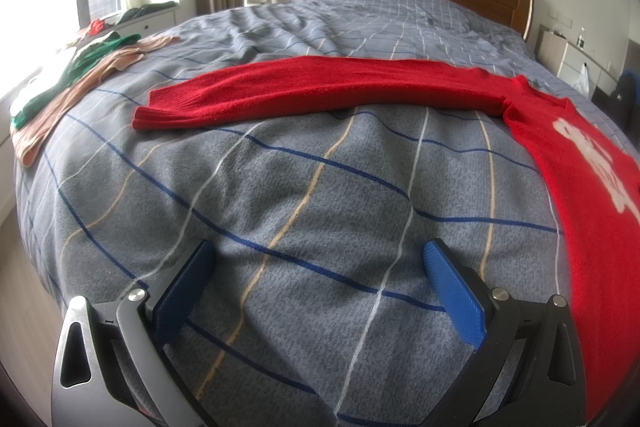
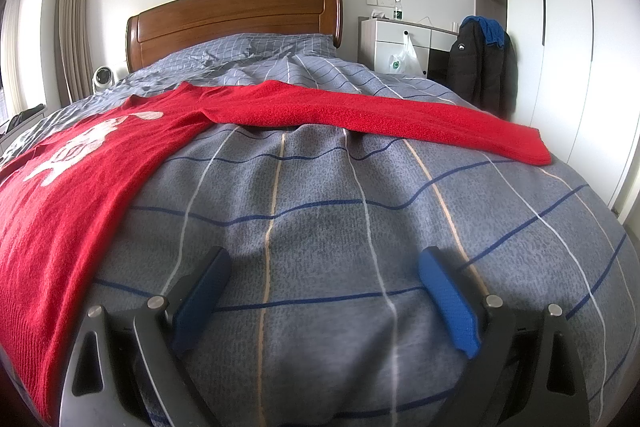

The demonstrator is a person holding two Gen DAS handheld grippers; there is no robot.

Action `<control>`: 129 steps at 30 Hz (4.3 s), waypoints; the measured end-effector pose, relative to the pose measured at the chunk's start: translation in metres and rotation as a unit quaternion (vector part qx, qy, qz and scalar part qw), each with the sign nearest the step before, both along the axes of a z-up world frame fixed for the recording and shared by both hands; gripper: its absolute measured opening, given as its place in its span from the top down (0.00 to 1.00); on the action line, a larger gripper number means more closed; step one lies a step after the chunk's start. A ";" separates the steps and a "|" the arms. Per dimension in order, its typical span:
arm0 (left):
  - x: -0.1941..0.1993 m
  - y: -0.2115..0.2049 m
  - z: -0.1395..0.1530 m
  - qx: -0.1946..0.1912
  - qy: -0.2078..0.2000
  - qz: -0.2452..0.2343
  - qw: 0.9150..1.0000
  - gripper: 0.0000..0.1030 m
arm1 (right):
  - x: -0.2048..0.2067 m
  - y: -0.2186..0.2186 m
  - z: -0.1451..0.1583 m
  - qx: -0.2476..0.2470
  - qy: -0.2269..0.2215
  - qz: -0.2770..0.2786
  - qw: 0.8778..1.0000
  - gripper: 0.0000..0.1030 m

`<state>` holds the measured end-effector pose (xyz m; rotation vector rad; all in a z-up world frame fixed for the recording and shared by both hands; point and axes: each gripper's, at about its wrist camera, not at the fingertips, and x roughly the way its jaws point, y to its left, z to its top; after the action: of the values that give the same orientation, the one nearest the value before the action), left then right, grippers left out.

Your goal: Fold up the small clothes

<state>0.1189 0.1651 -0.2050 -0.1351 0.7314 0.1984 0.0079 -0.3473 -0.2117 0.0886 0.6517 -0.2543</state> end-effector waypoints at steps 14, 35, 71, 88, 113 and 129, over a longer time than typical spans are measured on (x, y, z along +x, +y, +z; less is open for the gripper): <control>0.000 -0.001 0.000 0.000 0.000 0.000 1.000 0.00 | 0.000 0.001 0.000 -0.001 0.000 0.000 1.000 0.09; 0.001 0.001 0.002 0.000 0.002 -0.004 1.000 0.00 | 0.011 -0.014 0.022 0.029 0.166 0.027 0.985 0.08; 0.005 -0.003 -0.001 0.014 0.004 0.016 1.000 0.00 | 0.086 -0.242 0.053 0.341 -0.002 -0.193 0.920 0.96; 0.005 -0.005 -0.001 0.012 0.002 0.012 1.000 0.00 | 0.305 0.151 0.136 0.346 0.081 0.254 0.899 0.24; 0.003 -0.007 -0.002 0.024 -0.005 0.020 0.999 0.00 | 0.050 -0.095 0.027 0.285 0.088 0.068 0.952 0.37; 0.002 -0.009 -0.002 0.024 -0.006 0.019 0.999 0.00 | 0.068 -0.036 0.054 0.074 0.041 0.015 0.996 0.30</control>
<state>0.1204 0.1562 -0.2070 -0.1041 0.7116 0.2520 0.0758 -0.3831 -0.1578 0.2118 0.7536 -0.1817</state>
